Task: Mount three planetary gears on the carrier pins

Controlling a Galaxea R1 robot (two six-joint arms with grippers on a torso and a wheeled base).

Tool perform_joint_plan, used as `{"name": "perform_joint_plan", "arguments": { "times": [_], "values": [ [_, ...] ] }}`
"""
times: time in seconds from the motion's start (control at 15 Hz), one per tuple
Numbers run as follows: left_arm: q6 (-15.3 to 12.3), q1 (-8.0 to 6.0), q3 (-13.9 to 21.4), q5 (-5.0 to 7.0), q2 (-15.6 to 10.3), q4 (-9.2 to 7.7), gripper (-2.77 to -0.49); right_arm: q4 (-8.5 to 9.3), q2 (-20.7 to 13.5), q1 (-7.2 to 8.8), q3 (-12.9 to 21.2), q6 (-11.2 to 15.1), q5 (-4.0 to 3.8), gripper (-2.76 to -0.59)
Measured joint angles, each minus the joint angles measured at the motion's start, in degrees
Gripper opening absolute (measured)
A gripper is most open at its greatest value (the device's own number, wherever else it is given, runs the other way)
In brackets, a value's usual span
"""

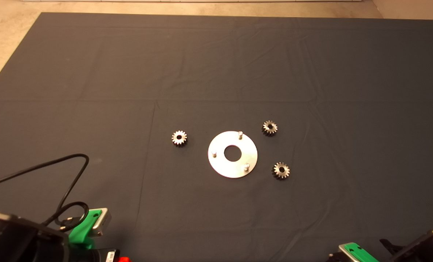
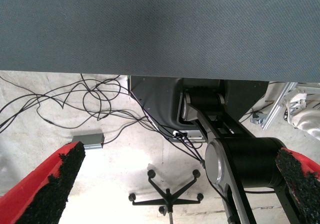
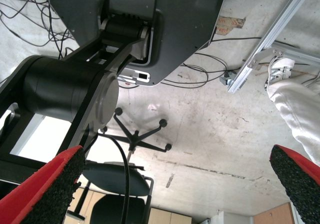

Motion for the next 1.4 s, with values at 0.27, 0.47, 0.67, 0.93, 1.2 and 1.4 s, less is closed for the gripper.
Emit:
{"name": "perform_joint_plan", "arguments": {
  "times": [0.27,0.47,0.67,0.93,1.2,1.4],
  "values": [
    [0.0,0.00,0.0,0.00,0.0,0.00,-0.49,0.02,0.0,0.00,0.0,0.0,0.00,-0.60],
    [0.0,0.00,0.0,0.00,0.0,0.00,-0.49,0.06,0.0,1.87,0.0,-0.7,0.02,-0.60],
    [0.0,0.00,0.0,0.00,0.0,0.00,-0.49,1.09,0.0,10.29,0.0,-1.1,0.00,-0.60],
    [0.0,0.00,0.0,0.01,1.7,-0.02,-0.49,9.94,0.0,26.62,0.0,-2.3,0.00,-0.60],
    [0.0,-0.16,0.0,0.02,3.8,-0.05,-0.49,18.12,0.0,34.93,0.1,-3.3,-0.02,-0.60],
    [-0.1,-0.16,0.0,0.02,4.1,-0.12,-0.49,20.52,0.2,37.24,0.1,-4.0,0.04,-0.60]
  ]
}}
